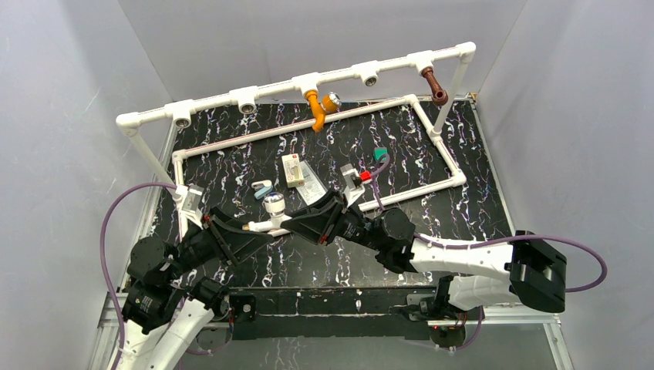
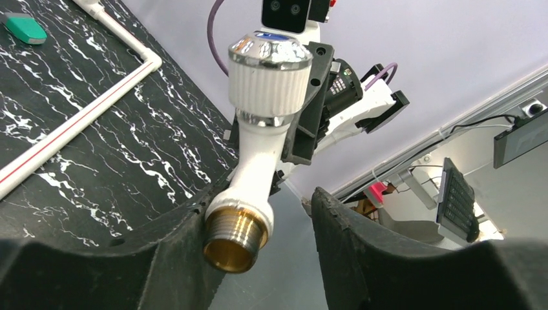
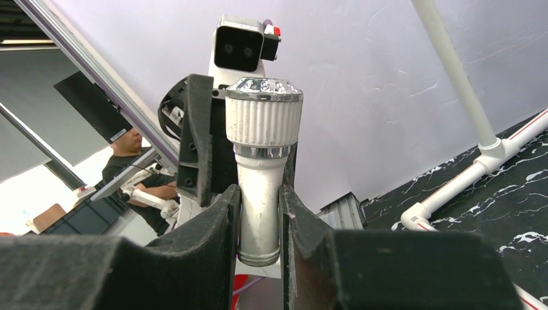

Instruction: Install the water faucets

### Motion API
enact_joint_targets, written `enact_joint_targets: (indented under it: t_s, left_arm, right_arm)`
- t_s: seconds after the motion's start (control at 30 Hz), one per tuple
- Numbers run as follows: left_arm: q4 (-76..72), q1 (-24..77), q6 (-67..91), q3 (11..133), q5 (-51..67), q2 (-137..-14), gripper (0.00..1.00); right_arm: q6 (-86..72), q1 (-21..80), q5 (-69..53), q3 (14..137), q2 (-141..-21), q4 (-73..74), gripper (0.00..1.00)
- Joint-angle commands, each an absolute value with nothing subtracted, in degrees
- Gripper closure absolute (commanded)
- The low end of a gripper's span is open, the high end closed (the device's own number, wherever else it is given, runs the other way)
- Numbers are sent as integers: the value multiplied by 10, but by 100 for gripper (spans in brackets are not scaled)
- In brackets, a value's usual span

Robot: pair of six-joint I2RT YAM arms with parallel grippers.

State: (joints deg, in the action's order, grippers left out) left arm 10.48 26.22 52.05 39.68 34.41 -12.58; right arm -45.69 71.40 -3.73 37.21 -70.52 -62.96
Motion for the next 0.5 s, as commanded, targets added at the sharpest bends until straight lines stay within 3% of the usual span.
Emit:
enact_joint_targets:
  t_s: [0.0, 0.13, 0.47]
  left_arm:
    - [106, 261, 509, 409, 335, -123, 52]
    - [115, 261, 499, 415, 329, -125, 53]
    - [120, 261, 497, 418, 320, -124, 45]
  right_arm:
    - [-451, 718, -18, 372, -680, -657, 99]
    - [-457, 720, -24, 369, -678, -654, 99]
    - [-472, 721, -28, 357, -676, -656, 99]
